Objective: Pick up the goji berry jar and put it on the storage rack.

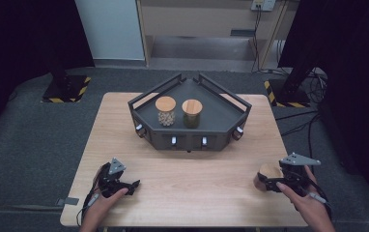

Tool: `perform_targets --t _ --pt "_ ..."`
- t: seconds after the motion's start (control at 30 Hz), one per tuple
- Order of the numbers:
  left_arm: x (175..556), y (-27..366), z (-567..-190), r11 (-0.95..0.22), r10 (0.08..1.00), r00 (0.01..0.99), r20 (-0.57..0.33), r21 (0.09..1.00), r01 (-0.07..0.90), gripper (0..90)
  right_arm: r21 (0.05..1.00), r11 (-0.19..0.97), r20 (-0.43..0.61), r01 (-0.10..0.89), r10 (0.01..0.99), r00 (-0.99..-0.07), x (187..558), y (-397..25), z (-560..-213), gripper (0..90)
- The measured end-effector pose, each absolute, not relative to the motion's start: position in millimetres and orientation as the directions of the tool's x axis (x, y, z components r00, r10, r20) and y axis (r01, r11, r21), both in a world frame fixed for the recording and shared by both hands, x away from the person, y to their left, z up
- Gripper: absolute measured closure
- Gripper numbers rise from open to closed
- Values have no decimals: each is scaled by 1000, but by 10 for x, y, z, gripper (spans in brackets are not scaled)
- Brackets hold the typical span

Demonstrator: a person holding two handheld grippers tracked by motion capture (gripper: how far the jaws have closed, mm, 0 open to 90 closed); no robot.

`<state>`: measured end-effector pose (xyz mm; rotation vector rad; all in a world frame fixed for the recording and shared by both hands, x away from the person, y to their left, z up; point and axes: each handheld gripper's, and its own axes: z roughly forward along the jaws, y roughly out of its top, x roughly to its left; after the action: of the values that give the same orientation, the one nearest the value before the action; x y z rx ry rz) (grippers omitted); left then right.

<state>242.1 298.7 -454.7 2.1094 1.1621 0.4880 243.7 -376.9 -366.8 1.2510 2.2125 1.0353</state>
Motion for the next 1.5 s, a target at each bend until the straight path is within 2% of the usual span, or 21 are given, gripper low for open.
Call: perform_targets --t 1.5 --pt "2421 2988 -4549 -377 846 533 3 710 594 7 695 337 39 635 864 -501 2552 -3777 -3998 44"
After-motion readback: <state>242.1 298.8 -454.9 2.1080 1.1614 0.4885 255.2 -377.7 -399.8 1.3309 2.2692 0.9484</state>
